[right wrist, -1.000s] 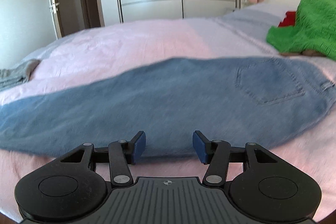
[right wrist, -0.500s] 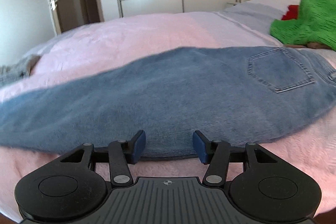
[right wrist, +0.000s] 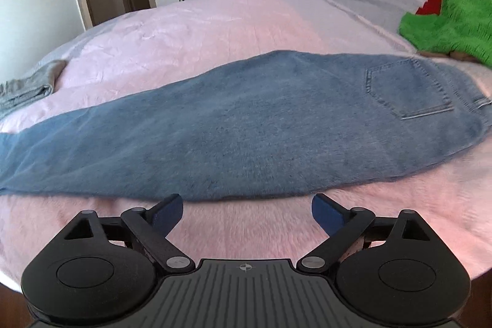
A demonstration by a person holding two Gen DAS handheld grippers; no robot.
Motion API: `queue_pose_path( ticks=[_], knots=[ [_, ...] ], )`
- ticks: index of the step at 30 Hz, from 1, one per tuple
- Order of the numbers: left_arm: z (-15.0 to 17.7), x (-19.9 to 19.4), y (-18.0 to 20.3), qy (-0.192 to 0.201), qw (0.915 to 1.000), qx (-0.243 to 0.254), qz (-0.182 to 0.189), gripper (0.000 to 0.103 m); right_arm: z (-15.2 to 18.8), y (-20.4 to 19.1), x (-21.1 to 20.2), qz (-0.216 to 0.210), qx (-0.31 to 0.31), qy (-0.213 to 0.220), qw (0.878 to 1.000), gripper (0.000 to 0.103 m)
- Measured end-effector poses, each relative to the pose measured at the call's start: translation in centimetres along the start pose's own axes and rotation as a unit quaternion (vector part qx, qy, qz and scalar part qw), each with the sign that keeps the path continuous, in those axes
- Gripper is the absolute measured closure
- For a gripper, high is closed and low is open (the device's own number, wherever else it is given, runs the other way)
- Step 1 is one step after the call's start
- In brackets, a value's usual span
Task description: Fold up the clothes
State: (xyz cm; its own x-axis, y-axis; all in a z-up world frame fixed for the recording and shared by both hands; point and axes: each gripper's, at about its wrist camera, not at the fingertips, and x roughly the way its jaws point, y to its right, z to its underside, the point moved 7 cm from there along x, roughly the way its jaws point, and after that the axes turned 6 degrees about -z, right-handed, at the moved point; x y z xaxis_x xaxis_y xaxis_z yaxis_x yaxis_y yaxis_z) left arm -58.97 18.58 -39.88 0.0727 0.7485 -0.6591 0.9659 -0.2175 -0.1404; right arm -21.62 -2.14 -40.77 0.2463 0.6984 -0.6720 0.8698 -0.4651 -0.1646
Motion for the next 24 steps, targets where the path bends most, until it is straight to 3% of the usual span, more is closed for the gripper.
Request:
queue_pose_path(
  ticks=[3,12,24],
  knots=[
    [0.9,-2.5,1.5,-0.002,0.9999,0.009,0.013,0.047,0.6,-0.7,-1.5,-0.002,0.009,0.000,1.000,0.001],
    [2.2,-7.6,4.3,0.018,0.9989,0.026,0.036,0.032,1.8,-2.0,-5.1,0.011,0.031,-0.001,0.999,0.001],
    [3.6,-12.2,7.1,0.049,0.9959,0.054,0.052,0.029,2.5,-2.7,-9.1,0.022,0.037,0.026,0.999,0.001]
  ],
)
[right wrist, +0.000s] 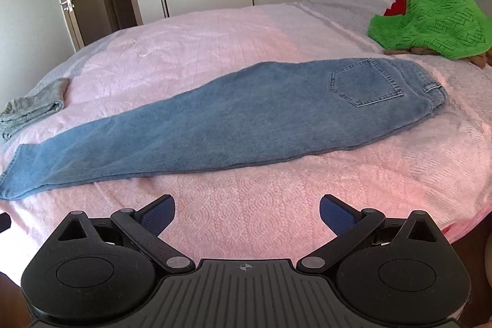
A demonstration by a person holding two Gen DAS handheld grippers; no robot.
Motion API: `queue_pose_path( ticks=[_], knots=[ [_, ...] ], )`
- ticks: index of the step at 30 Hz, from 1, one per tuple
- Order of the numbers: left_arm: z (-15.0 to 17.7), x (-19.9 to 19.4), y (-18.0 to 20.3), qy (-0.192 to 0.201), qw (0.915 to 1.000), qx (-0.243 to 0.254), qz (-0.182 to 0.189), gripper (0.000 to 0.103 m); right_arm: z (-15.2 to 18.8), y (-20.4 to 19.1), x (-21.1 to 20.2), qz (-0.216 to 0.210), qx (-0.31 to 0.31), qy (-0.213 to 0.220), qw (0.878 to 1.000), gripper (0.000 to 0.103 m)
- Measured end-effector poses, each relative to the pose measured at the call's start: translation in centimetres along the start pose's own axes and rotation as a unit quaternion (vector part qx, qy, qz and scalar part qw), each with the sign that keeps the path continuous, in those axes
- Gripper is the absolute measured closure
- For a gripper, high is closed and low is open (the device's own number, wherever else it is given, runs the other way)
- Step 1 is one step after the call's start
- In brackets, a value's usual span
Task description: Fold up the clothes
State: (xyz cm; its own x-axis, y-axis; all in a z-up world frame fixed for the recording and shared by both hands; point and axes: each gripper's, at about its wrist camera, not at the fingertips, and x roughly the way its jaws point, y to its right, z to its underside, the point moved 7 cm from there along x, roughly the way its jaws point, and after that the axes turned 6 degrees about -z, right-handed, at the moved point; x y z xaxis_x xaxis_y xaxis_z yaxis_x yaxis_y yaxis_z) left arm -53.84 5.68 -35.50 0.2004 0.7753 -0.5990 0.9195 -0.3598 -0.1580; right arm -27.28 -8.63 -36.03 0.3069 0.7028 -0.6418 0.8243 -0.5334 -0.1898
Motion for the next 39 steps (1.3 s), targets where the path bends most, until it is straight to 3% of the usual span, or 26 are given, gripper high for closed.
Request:
queue_pose_path(
  ticks=[10,25,39],
  knots=[
    [0.8,-2.2,1.3,0.014,0.9997,0.013,0.016,0.028,0.5,0.4,-2.9,0.017,-0.004,0.020,1.000,0.001],
    [1.2,-4.8,4.9,0.031,0.9965,0.051,0.058,0.027,1.6,4.6,-5.6,0.064,0.027,0.027,0.997,0.001],
    [-0.3,-4.3,6.1,0.031,0.9959,0.055,0.065,0.027,0.1,5.6,-6.3,0.059,0.029,0.042,0.997,0.001]
  ],
)
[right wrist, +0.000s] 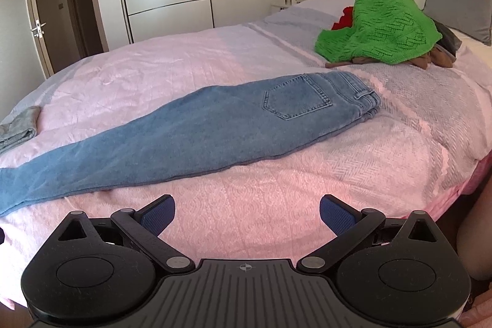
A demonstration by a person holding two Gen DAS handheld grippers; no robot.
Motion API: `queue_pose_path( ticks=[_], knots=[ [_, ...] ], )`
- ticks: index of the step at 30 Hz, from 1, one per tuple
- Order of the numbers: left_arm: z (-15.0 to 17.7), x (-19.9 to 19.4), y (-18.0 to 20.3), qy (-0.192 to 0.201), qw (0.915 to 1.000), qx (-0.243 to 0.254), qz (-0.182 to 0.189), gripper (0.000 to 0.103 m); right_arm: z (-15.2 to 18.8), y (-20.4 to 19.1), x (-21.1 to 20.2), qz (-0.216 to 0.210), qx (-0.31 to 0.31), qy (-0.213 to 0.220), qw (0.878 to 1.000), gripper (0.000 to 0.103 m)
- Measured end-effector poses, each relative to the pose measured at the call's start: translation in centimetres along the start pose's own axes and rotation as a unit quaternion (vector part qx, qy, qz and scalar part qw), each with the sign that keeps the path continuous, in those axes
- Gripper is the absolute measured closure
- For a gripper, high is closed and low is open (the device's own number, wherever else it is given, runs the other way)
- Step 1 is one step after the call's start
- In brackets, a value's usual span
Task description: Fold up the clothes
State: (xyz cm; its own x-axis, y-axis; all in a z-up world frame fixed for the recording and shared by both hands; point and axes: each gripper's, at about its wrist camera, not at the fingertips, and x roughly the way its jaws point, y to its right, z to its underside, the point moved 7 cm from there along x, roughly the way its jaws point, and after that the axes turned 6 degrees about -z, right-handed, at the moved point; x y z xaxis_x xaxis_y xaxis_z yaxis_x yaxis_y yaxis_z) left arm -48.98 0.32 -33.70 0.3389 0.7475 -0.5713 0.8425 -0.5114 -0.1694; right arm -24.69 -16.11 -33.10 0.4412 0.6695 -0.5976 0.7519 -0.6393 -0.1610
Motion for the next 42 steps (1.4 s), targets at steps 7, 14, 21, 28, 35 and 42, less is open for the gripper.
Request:
queue_pose_path(
  ticks=[7,14,21,28,35,42],
  knots=[
    [-0.8,2.4,1.0,-0.010,0.9999,-0.009,0.009,0.027,-1.0,2.5,2.3,-0.034,0.040,0.027,0.998,0.001],
    [-0.5,7.8,-1.9,-0.042,0.9962,-0.075,0.010,0.041,-1.8,4.7,5.7,-0.060,0.073,0.020,0.995,0.001],
    [1.1,12.1,-10.0,-0.077,0.9642,-0.253,0.017,0.055,-2.2,4.4,9.3,-0.073,0.096,-0.006,0.993,0.001],
    [3.3,15.3,-17.0,-0.085,0.8919,-0.442,0.039,0.056,-2.4,1.5,12.9,-0.127,0.112,-0.025,0.985,0.001],
    [5.0,17.5,-20.6,-0.071,0.8405,-0.535,0.046,0.056,-3.2,-2.3,15.8,-0.132,0.066,-0.030,0.989,0.001],
    [6.5,18.5,-21.4,-0.044,0.7826,-0.618,0.057,0.055,-3.5,-3.0,18.6,-0.123,0.067,-0.048,0.989,0.001]
  ],
)
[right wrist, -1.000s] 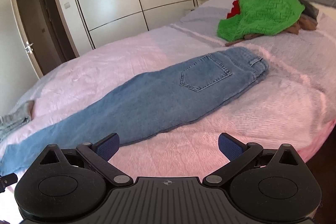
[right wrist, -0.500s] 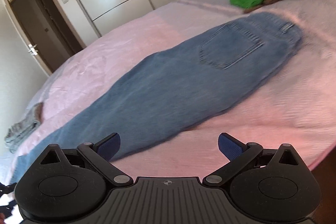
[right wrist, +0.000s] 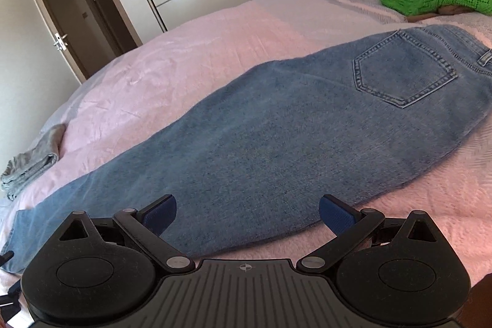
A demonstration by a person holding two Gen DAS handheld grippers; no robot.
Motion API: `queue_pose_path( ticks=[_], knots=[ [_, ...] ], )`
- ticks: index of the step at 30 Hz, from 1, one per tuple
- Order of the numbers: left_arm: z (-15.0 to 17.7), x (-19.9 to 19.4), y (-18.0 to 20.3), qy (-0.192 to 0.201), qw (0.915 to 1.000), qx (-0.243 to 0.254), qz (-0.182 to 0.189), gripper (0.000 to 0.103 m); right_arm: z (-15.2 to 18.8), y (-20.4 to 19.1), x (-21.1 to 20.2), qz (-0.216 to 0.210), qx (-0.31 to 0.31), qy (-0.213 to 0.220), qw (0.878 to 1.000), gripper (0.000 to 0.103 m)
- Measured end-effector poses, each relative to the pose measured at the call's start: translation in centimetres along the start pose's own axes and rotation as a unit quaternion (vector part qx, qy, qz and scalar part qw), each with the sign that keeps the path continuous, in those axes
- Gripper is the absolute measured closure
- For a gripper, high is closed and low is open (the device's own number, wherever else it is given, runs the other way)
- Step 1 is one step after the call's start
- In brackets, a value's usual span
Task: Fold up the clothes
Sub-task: 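Grasp the jeans leg hems with the left gripper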
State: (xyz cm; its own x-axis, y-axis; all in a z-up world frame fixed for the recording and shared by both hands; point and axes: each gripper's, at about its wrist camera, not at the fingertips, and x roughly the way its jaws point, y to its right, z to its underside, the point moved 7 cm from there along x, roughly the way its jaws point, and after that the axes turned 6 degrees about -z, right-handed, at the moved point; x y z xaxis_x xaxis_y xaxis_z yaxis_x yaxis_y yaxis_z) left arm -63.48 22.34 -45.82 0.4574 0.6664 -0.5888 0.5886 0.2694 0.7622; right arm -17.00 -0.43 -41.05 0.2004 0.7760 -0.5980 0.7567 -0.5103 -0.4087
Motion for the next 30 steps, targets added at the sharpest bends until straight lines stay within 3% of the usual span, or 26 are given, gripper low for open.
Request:
queue_pose_path(
  ticks=[7,16,21,23,24,27,30],
  knots=[
    [0.5,-0.6,-0.4,0.026,0.9975,-0.054,0.036,0.051,0.1,0.2,0.3,0.000,-0.012,-0.005,1.000,0.001],
    [1.1,-1.3,0.8,0.044,0.9968,-0.034,0.057,0.055,0.1,2.8,-1.5,0.012,-0.001,-0.003,1.000,0.001],
    [1.4,-0.3,0.1,0.036,0.9979,-0.031,0.045,0.057,0.5,3.6,-1.9,0.017,0.007,-0.006,1.000,0.001],
    [1.7,0.6,-0.7,0.030,0.9987,-0.030,0.028,0.070,0.7,3.8,-2.1,0.018,0.008,-0.007,1.000,0.001],
    [1.7,0.8,-1.0,0.030,0.9986,-0.034,0.026,0.072,0.8,3.8,-2.1,0.018,0.007,-0.007,1.000,0.001],
    [1.5,0.8,-0.9,0.037,0.9981,-0.040,0.027,0.072,0.8,3.8,-2.2,0.020,0.001,-0.006,1.000,0.001],
    [1.3,0.9,0.2,0.046,0.9987,-0.015,0.017,0.071,0.8,4.0,-2.2,0.024,0.002,-0.004,1.000,0.001]
  ],
)
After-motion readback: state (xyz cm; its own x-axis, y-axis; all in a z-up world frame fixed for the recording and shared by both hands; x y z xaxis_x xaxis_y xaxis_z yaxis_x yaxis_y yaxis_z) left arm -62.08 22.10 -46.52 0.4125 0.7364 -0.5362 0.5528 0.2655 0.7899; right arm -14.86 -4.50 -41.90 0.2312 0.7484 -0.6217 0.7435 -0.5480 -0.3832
